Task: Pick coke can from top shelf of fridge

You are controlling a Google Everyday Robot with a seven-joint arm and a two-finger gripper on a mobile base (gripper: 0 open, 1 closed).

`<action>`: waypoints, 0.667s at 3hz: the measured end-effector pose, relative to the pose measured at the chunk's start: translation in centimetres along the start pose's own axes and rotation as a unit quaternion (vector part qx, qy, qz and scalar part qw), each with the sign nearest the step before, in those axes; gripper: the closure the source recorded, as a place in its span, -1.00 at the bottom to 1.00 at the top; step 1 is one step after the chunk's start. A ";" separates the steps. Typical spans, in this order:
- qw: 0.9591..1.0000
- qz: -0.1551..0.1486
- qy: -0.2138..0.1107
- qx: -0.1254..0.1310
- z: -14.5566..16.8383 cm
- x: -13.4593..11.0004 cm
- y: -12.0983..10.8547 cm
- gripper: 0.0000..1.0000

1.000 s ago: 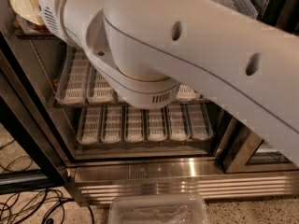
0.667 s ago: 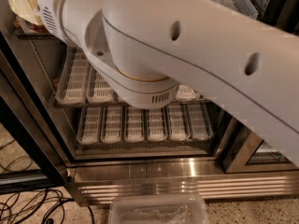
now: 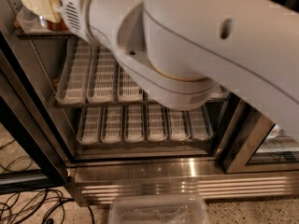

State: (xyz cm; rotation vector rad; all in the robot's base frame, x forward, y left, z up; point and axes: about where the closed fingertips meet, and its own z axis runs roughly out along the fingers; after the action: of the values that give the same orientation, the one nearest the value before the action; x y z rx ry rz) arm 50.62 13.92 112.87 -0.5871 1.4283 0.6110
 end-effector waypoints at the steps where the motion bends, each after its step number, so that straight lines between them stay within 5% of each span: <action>1: 1.000 0.026 0.001 -0.017 -3.9 0.4 -2.4 1.00; 2: 0.998 0.047 0.007 -0.040 -7.8 1.7 -4.1 1.00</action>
Offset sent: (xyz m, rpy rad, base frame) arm -0.0508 -0.1429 -0.0520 0.0924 0.1391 0.1742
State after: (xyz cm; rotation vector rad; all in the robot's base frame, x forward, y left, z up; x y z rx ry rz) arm 48.01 5.59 110.73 -0.5904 1.4565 0.7416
